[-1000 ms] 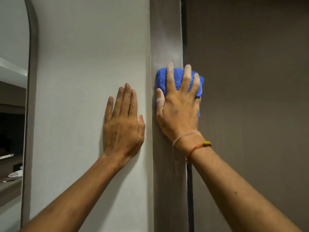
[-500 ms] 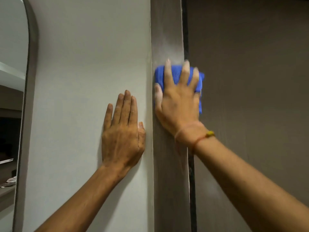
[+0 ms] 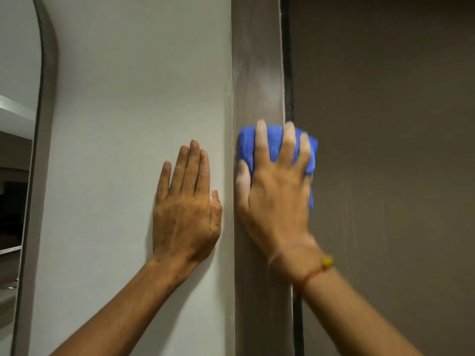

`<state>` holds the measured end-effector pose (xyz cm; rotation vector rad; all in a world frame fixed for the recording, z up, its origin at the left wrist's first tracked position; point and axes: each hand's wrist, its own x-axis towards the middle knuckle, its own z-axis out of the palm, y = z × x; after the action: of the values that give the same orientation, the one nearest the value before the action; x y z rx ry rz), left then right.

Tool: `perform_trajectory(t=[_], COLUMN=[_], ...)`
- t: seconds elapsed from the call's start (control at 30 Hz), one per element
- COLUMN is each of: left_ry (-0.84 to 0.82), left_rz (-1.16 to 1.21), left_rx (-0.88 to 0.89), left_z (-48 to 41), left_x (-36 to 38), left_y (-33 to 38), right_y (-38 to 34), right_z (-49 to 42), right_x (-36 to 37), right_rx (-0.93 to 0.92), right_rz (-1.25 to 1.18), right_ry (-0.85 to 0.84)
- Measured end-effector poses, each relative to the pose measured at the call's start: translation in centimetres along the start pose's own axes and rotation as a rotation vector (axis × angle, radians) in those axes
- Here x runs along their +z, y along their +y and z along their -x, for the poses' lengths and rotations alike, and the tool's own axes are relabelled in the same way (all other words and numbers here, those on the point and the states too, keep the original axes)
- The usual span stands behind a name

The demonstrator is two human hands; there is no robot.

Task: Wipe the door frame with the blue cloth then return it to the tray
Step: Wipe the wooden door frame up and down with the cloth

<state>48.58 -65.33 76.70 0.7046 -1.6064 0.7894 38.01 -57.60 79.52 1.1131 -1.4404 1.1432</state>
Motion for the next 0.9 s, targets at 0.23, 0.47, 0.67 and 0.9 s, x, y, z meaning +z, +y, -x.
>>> perform_trajectory(t=[0.23, 0.47, 0.67, 0.9], left_ry=[0.0, 0.011, 0.002, 0.022], left_rz=[0.003, -0.006, -0.003, -0.002], left_rx=[-0.012, -0.009, -0.006, -0.003], left_z=[0.0, 0.0, 0.0, 0.1], left_x=[0.0, 0.2, 0.2, 0.3], left_y=[0.2, 0.0, -0.1, -0.1], right_y=[0.4, -2.1, 0.7, 1.1], right_z=[-2.8, -15.8, -5.1, -7.1], right_x=[-0.5, -1.3, -0.6, -1.2], right_rx=[-0.052, -0.005, -0.025, -0.019], right_rz=[0.007, 0.093, -0.005, 0.048], right_ry=[-0.015, 0.066, 0.081, 0.07])
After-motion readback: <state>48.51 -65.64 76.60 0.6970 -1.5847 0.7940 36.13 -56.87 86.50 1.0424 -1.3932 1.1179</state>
